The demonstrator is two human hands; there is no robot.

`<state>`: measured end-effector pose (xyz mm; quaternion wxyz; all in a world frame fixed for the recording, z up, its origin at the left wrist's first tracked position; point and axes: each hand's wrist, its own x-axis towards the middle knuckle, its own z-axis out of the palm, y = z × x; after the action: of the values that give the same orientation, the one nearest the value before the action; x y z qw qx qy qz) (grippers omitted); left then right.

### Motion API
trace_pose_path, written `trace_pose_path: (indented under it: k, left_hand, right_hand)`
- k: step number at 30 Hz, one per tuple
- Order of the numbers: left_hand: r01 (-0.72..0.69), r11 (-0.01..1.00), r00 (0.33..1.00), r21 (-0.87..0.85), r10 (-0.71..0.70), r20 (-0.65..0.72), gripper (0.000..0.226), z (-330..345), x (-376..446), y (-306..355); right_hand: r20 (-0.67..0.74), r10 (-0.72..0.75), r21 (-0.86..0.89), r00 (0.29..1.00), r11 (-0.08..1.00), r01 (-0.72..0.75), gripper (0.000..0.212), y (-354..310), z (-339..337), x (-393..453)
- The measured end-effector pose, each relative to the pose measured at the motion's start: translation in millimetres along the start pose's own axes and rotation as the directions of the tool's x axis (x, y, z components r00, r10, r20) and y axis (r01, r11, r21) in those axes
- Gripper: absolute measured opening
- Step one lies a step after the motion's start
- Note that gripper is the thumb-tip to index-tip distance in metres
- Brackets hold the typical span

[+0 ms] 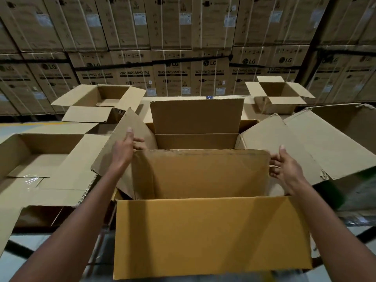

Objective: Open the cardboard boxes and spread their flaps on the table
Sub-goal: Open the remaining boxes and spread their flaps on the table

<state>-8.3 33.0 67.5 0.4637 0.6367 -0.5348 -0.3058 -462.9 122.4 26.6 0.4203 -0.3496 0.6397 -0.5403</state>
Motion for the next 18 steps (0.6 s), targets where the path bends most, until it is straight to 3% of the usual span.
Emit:
trace_pose_path:
  k: [2,4,8,9,12,16,18]
  left_hand:
    - [-0.025,0.996,0.987,-0.087,0.039,0.157,0.07,-23,-11,10]
    - [-0.088,0.995,0.933,-0.054,0.101,0.346,0.067,-40,-21,13]
    - [-0.233,0.948,0.735,0.216,0.026,0.677,0.069,-47,-39,1]
    - [-0.267,0.922,0.688,0.28,-0.021,0.726,0.061,-45,-43,-4]
    - [-0.24,0.912,0.622,0.332,-0.118,0.774,0.037,-40,-58,-11]
    - [-0.184,0.934,0.614,0.308,-0.135,0.778,0.06,-44,-67,-21]
    - [-0.176,0.937,0.607,0.302,-0.138,0.783,0.055,-44,-71,-25]
  right_hand:
    - [0.112,-0.014,0.026,0.994,1.0,0.011,0.048,-7,-11,-9]
    - [0.212,-0.037,-0.014,0.977,0.999,0.041,0.045,-13,-18,-18]
    - [0.389,-0.037,-0.198,0.921,0.973,0.123,0.043,-15,-22,-26]
    - [0.432,-0.034,-0.246,0.901,0.957,0.154,0.044,-14,-21,-26]
    - [0.534,0.021,-0.378,0.845,0.9,0.217,0.049,-10,-14,-27]
    - [0.61,0.115,-0.472,0.784,0.848,0.242,0.039,-6,-8,-32]
    - [0.606,0.114,-0.474,0.788,0.847,0.242,0.041,-5,-10,-33]
